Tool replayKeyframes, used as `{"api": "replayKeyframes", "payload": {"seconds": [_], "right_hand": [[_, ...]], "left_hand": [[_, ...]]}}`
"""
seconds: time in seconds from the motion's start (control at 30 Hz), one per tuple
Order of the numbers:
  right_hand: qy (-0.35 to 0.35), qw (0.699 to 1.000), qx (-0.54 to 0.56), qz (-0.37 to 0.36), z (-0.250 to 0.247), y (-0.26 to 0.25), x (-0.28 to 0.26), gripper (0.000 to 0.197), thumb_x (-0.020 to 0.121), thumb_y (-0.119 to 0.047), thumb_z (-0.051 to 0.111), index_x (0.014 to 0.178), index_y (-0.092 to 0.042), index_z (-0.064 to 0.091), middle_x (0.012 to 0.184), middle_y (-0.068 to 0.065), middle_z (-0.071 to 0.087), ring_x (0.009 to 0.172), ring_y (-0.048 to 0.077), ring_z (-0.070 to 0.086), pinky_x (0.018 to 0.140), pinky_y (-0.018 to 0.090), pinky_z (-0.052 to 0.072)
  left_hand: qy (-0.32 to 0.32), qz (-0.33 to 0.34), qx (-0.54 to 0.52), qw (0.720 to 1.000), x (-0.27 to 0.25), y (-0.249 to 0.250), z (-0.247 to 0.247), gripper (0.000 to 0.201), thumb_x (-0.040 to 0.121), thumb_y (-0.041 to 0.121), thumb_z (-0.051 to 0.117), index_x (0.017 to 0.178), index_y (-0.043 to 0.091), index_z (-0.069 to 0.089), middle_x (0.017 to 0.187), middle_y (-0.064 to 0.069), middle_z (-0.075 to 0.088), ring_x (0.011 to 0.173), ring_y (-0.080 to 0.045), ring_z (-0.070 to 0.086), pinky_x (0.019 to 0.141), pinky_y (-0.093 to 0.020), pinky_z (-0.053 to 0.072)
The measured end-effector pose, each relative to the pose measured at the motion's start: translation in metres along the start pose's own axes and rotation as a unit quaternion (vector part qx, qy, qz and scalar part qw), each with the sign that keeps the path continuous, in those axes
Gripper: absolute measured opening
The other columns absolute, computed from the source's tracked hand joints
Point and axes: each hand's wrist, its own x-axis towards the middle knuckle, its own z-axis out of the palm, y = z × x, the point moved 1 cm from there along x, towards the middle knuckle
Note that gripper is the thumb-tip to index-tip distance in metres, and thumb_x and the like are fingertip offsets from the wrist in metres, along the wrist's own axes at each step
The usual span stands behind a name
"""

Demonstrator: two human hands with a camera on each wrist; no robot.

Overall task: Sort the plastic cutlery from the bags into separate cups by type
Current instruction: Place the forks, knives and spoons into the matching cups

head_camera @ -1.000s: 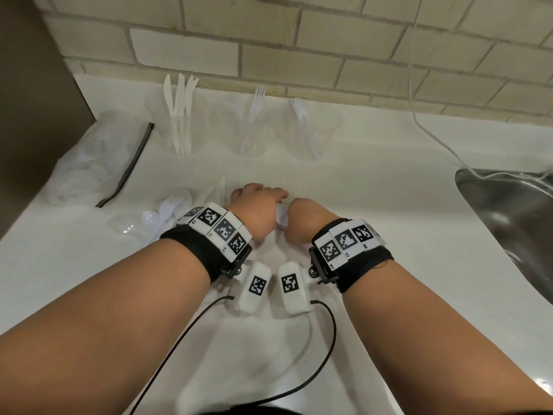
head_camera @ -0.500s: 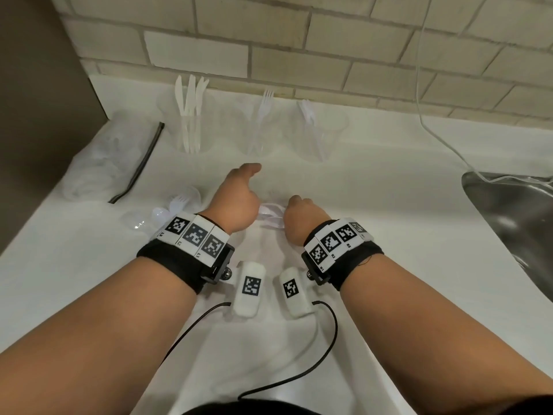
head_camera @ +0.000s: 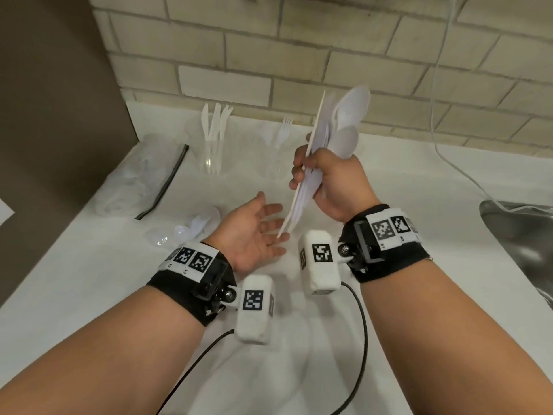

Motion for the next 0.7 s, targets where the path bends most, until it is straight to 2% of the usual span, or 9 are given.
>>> {"api": "replayKeyframes", "payload": {"seconds": [0.07, 0.13, 0.23, 0.3, 0.37, 0.43, 0.5, 0.57, 0.7], "right_hand": [[-0.013, 1.0, 0.009, -0.022, 0.008, 0.004, 0.003, 0.027, 0.07, 0.0, 0.05, 0.06, -0.017, 0.067, 0.067, 0.008, 0.055, 0.053, 0.021, 0.046, 0.057, 0.033, 0.046], [-0.009, 0.999, 0.012, -0.037, 0.014, 0.009, 0.005, 0.028, 0.072, 0.0, 0.051, 0.058, -0.018, 0.068, 0.065, 0.006, 0.055, 0.052, 0.021, 0.047, 0.058, 0.034, 0.047], [-0.003, 0.997, -0.047, -0.068, 0.017, 0.014, 0.009, 0.01, 0.076, 0.003, 0.055, 0.076, -0.006, 0.059, 0.067, 0.008, 0.056, 0.052, 0.023, 0.051, 0.056, 0.032, 0.048], [0.0, 0.99, -0.112, -0.081, 0.017, 0.021, 0.009, 0.01, 0.08, 0.003, 0.06, 0.089, -0.001, 0.056, 0.072, 0.01, 0.059, 0.058, 0.026, 0.059, 0.054, 0.029, 0.05], [0.007, 0.986, -0.146, -0.076, 0.017, 0.031, 0.006, 0.012, 0.082, 0.0, 0.066, 0.091, 0.003, 0.06, 0.073, 0.009, 0.063, 0.066, 0.025, 0.066, 0.06, 0.033, 0.055], [0.007, 0.986, -0.149, -0.072, 0.016, 0.039, 0.004, 0.009, 0.081, -0.001, 0.07, 0.086, 0.0, 0.063, 0.072, 0.006, 0.066, 0.07, 0.022, 0.068, 0.073, 0.043, 0.059], [0.012, 0.989, -0.13, -0.069, 0.016, 0.044, 0.004, 0.007, 0.079, -0.001, 0.072, 0.08, -0.004, 0.065, 0.071, 0.003, 0.067, 0.073, 0.02, 0.069, 0.082, 0.048, 0.058], [0.02, 0.989, -0.131, -0.063, 0.016, 0.046, 0.004, 0.011, 0.077, 0.0, 0.074, 0.076, -0.01, 0.069, 0.075, 0.002, 0.07, 0.078, 0.02, 0.069, 0.086, 0.044, 0.057], [0.014, 0.988, -0.151, -0.039, 0.018, 0.051, 0.001, 0.018, 0.075, 0.005, 0.073, 0.075, -0.012, 0.07, 0.077, 0.003, 0.071, 0.077, 0.015, 0.069, 0.074, 0.03, 0.056]], "left_hand": [[-0.016, -0.029, -0.003, 0.999, -0.003, 0.0, 0.004, 0.052, 0.096, 0.054, 0.036, 0.114, 0.01, 0.057, 0.102, -0.016, 0.058, 0.089, -0.032, 0.057, 0.088, -0.047, 0.046], [-0.008, -0.04, -0.015, 0.999, -0.007, 0.001, 0.009, 0.051, 0.098, 0.049, 0.034, 0.109, 0.006, 0.058, 0.099, -0.021, 0.06, 0.093, -0.036, 0.058, 0.087, -0.046, 0.048], [0.023, -0.037, -0.082, 0.996, -0.007, 0.005, 0.01, 0.05, 0.101, 0.037, 0.033, 0.11, -0.006, 0.057, 0.106, -0.027, 0.06, 0.112, -0.037, 0.055, 0.096, -0.043, 0.045], [0.003, -0.029, -0.118, 0.993, -0.009, 0.009, 0.01, 0.052, 0.102, 0.035, 0.031, 0.115, -0.01, 0.054, 0.113, -0.027, 0.06, 0.115, -0.037, 0.056, 0.098, -0.043, 0.046], [-0.031, -0.02, -0.134, 0.99, -0.013, 0.013, 0.013, 0.055, 0.102, 0.039, 0.028, 0.113, -0.007, 0.057, 0.109, -0.025, 0.062, 0.109, -0.036, 0.058, 0.101, -0.045, 0.044], [-0.044, -0.018, -0.133, 0.99, -0.015, 0.016, 0.012, 0.057, 0.102, 0.042, 0.026, 0.112, -0.003, 0.059, 0.105, -0.023, 0.062, 0.107, -0.035, 0.057, 0.102, -0.047, 0.042], [-0.032, -0.025, -0.125, 0.991, -0.016, 0.018, 0.01, 0.06, 0.102, 0.044, 0.025, 0.121, -0.005, 0.054, 0.115, -0.026, 0.06, 0.115, -0.037, 0.055, 0.102, -0.047, 0.042], [-0.033, -0.024, -0.156, 0.987, -0.016, 0.019, 0.009, 0.064, 0.102, 0.044, 0.025, 0.127, -0.009, 0.048, 0.125, -0.028, 0.056, 0.121, -0.037, 0.053, 0.103, -0.047, 0.042], [-0.048, 0.002, -0.201, 0.978, -0.02, 0.022, 0.01, 0.058, 0.102, 0.043, 0.027, 0.119, -0.006, 0.054, 0.125, -0.025, 0.06, 0.12, -0.033, 0.056, 0.107, -0.048, 0.039]]}}
